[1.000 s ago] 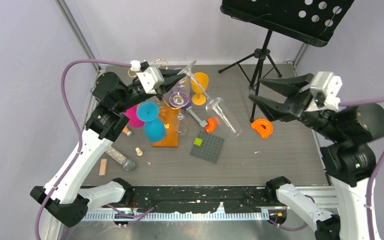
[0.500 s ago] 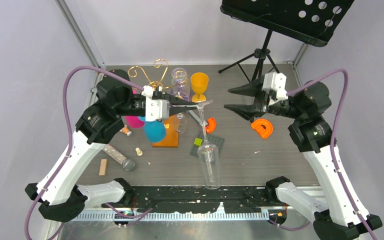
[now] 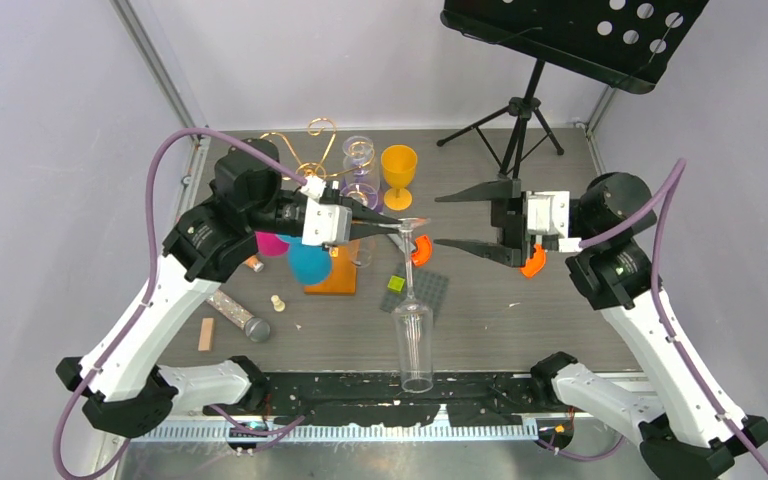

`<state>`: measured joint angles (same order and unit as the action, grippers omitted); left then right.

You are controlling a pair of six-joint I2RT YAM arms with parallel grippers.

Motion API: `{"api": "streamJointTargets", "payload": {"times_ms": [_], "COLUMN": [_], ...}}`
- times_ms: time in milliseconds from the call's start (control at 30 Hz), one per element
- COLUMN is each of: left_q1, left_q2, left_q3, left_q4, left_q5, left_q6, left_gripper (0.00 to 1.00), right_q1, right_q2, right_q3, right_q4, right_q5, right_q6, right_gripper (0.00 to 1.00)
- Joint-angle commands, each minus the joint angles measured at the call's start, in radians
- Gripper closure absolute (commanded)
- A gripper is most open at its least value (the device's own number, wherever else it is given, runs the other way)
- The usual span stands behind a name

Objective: Place the wine glass upside down on the wine glass rack

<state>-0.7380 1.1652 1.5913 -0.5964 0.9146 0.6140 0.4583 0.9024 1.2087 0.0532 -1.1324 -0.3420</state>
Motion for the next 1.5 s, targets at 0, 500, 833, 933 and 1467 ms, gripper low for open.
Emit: {"api": "streamJointTargets", "payload": {"times_ms": [0,500,833,933,1467], "left_q1": [-0.013,-0.027,-0.027,-0.027,-0.027], "left_q2": [0.001,0.015,0.025,0.0,-0.132], "left_q3": [0.047,0.07,0.047,0.008,-0.154], "left_q4": [0.052,-0.011,0.07,0.173,0.459], "left_q5": [0.042,0.075,0.04,-0.078,-0.417], "left_q6": [-0.011,0.029,-0.035,-0.134,-0.633], "left_gripper": [1.0,1.0,0.97,0.63,0.12], "right_q1": [0.061,0.094,0.094,0.094,0.097], "right_q2": [0.033,0.099,0.054,0.017,-0.063], "right_q3": [0.059,0.124,0.06,0.025,-0.065], "right_q4": [-0.1,-0.269,-0.209,-0.134,0.028], "right_q5": [0.026,0.04,0.017,0.118,0.474], "right_q6": [-0.129,-0.209,-0.248,-0.245,-0.512], "right_gripper": [0.41,0.62,0.95,0.95,0.95]}}
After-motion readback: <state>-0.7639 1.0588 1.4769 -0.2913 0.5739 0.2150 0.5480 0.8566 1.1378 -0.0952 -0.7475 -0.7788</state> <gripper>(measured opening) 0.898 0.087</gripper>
